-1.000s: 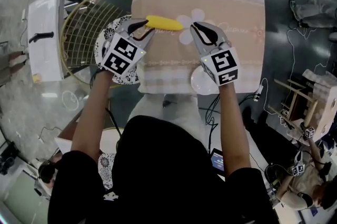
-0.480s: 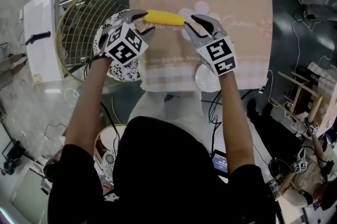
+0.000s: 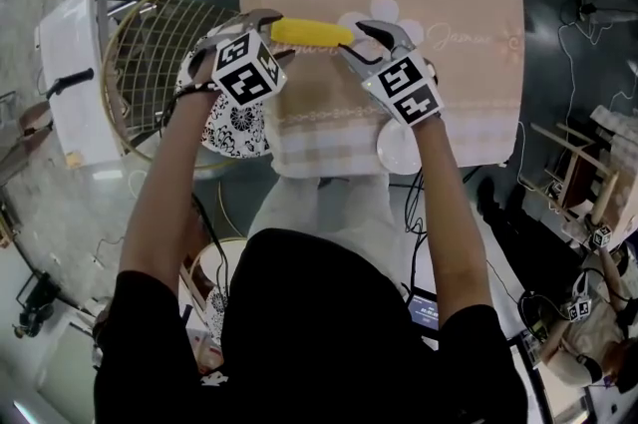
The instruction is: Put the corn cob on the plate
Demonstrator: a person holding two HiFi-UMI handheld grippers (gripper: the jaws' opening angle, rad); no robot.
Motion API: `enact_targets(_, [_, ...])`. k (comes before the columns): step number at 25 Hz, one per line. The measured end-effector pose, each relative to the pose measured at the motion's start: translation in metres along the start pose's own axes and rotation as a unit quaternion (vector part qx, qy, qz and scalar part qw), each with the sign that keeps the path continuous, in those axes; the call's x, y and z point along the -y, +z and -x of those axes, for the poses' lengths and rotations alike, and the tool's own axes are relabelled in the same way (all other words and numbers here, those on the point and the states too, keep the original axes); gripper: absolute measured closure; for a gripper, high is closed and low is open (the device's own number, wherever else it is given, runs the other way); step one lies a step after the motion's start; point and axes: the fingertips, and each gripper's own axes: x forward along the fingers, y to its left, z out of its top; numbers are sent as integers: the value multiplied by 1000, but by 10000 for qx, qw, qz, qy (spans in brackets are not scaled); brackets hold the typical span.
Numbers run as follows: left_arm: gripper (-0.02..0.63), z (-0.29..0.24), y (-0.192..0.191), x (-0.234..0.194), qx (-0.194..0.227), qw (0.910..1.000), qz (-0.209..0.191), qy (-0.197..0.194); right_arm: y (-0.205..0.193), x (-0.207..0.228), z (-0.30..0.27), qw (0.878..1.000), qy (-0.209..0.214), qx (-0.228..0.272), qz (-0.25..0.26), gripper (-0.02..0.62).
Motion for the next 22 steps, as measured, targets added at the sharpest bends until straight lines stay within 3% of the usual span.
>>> enact_targets(6, [316,-19,-12,-3,-240,9995,-175,-148,-13,-1,-23,9995,180,-238,29,386])
enact_targets(22, [314,-40,-17,-6,-270,9988,-133,-374,-34,-6,-56,9968,432,-639,202,353])
